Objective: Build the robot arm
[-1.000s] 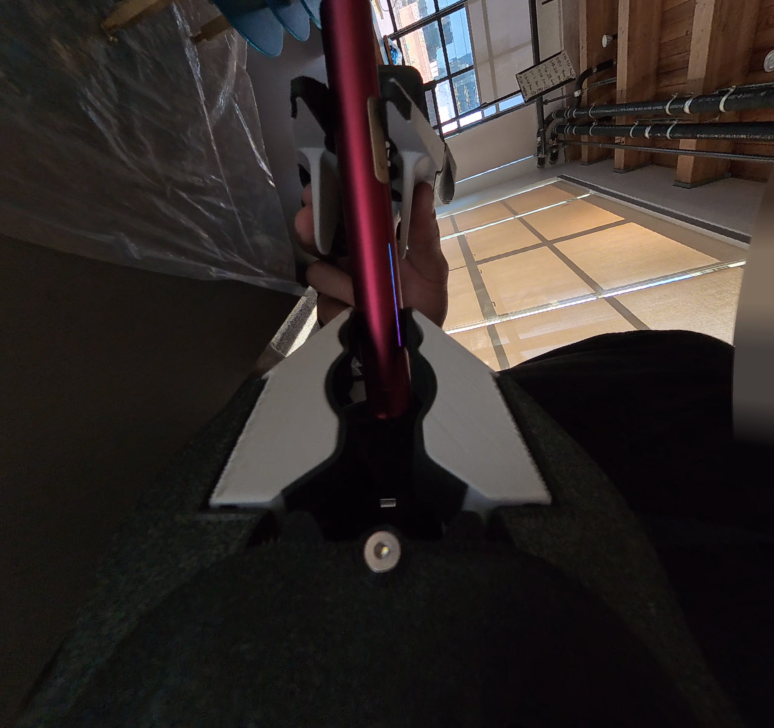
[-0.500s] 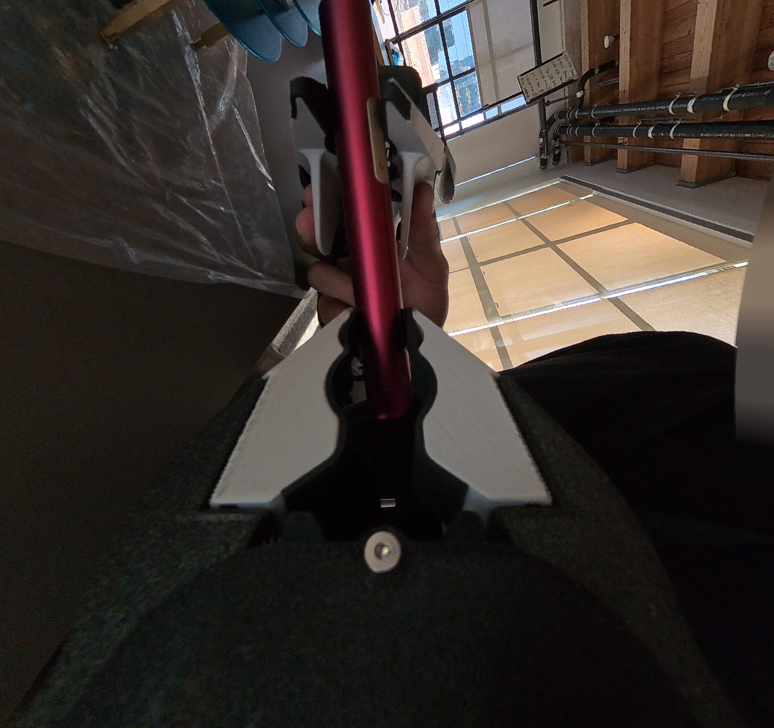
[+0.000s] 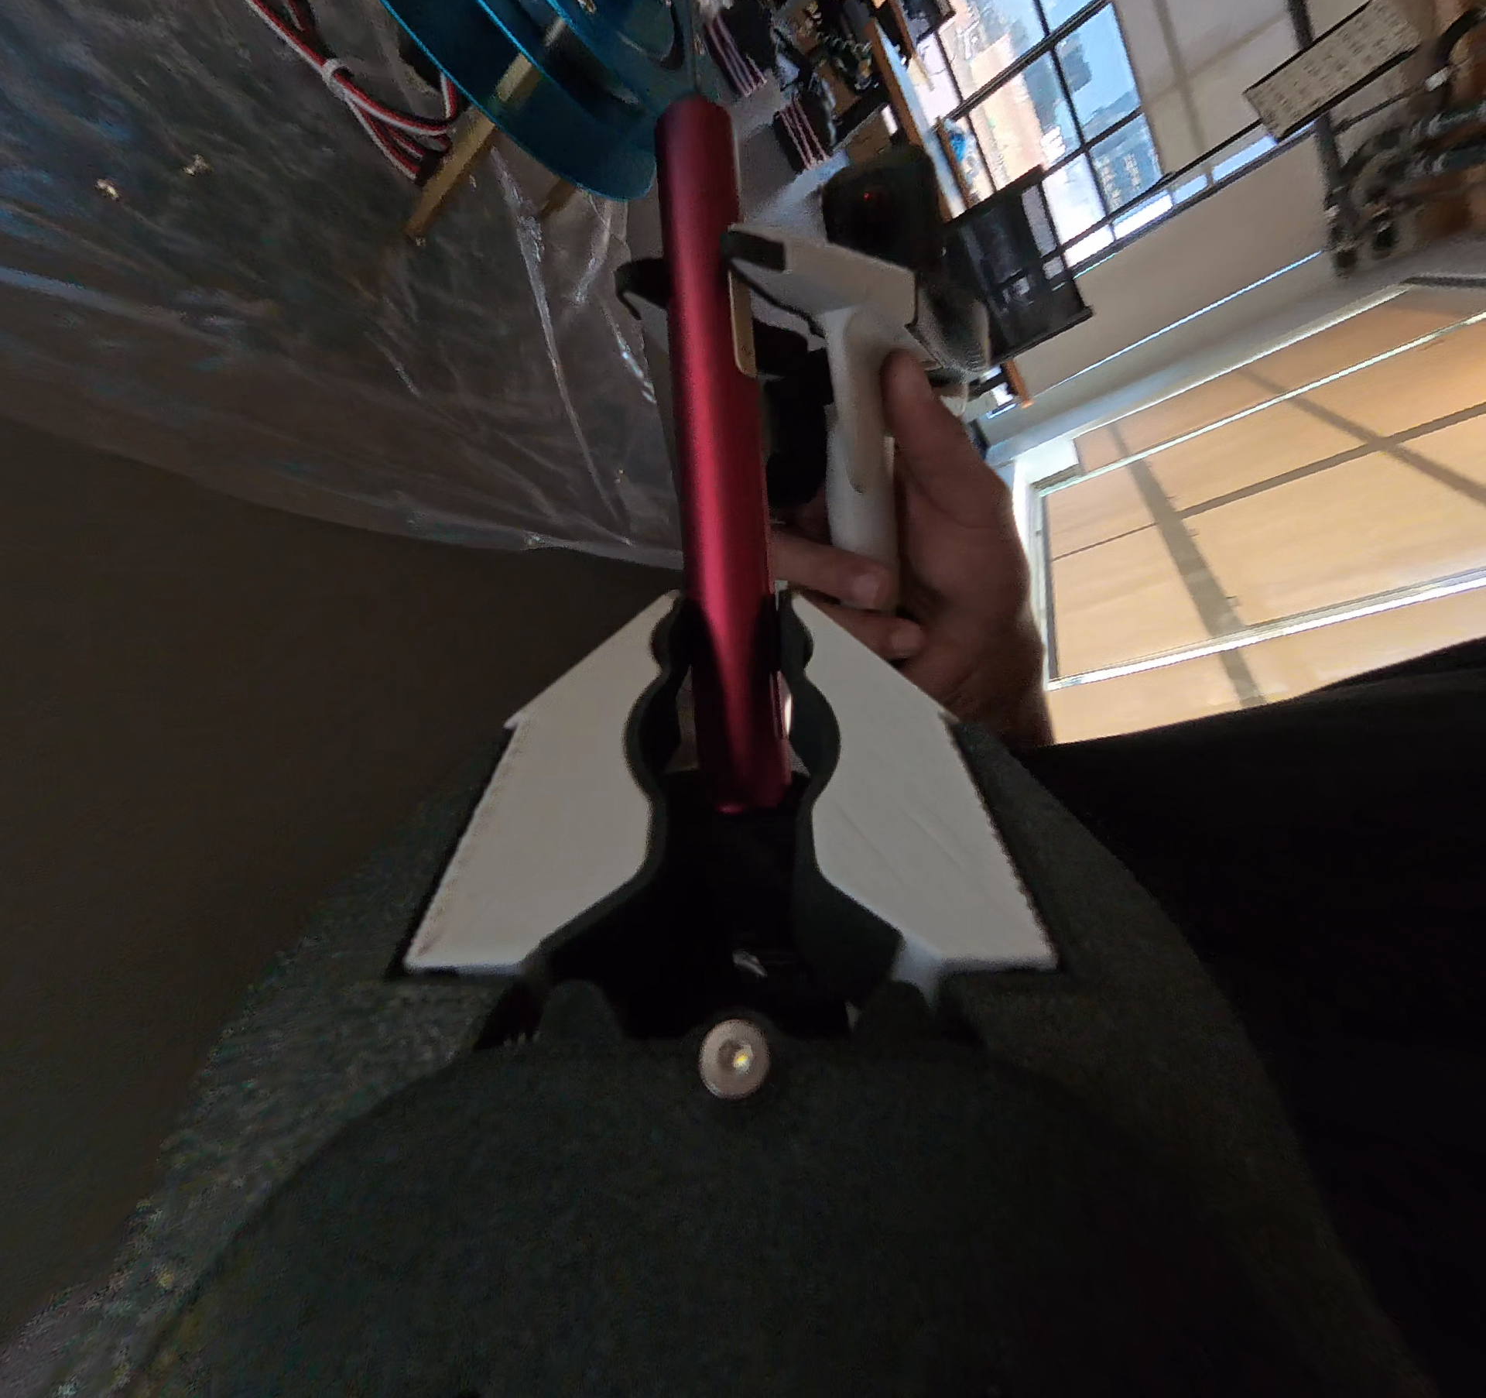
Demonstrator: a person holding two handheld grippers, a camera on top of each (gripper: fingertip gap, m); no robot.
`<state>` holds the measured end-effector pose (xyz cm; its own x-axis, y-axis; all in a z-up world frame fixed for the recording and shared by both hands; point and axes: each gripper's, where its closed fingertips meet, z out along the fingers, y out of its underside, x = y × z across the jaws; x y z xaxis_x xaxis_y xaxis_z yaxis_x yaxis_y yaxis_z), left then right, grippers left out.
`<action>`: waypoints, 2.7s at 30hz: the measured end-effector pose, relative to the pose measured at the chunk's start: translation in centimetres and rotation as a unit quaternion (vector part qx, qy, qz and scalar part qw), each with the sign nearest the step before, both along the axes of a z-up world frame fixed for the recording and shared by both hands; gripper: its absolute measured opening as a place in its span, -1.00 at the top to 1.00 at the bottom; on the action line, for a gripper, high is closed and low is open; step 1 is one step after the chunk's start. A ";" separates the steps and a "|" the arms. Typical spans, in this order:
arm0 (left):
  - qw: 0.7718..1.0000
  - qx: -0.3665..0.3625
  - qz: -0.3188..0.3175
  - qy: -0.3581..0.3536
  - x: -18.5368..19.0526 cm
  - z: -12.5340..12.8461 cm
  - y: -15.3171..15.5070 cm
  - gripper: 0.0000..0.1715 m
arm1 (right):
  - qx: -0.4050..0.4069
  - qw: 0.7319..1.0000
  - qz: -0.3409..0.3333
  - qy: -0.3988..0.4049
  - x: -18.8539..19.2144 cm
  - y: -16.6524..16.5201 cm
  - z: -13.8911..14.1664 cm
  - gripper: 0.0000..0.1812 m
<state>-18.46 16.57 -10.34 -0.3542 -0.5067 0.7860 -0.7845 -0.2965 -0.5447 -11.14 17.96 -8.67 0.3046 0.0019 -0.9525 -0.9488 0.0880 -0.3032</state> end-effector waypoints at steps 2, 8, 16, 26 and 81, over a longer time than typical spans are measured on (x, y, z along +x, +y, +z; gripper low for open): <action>1.000 0.019 0.016 -0.012 0.0 0.0 0.3 0.78 | -0.010 1.000 -0.002 -0.003 -0.2 -0.1 -0.2 0.76; 0.999 -0.001 0.049 -0.013 0.0 0.1 0.5 0.78 | -0.004 0.999 -0.029 0.016 -0.6 -0.4 -0.5 0.75; 0.982 -0.182 -0.029 0.036 -1.5 2.2 -2.1 0.78 | 0.050 0.998 0.031 -0.015 -1.9 0.5 2.0 0.79; 0.969 -0.168 -0.140 -0.116 1.2 8.9 2.8 0.54 | 0.043 0.969 0.208 -0.126 -6.4 -0.1 5.7 0.79; 0.898 -0.291 -0.296 -0.148 2.8 18.6 -4.7 0.78 | 0.089 0.750 -0.537 -0.376 -5.7 -6.3 15.2 0.77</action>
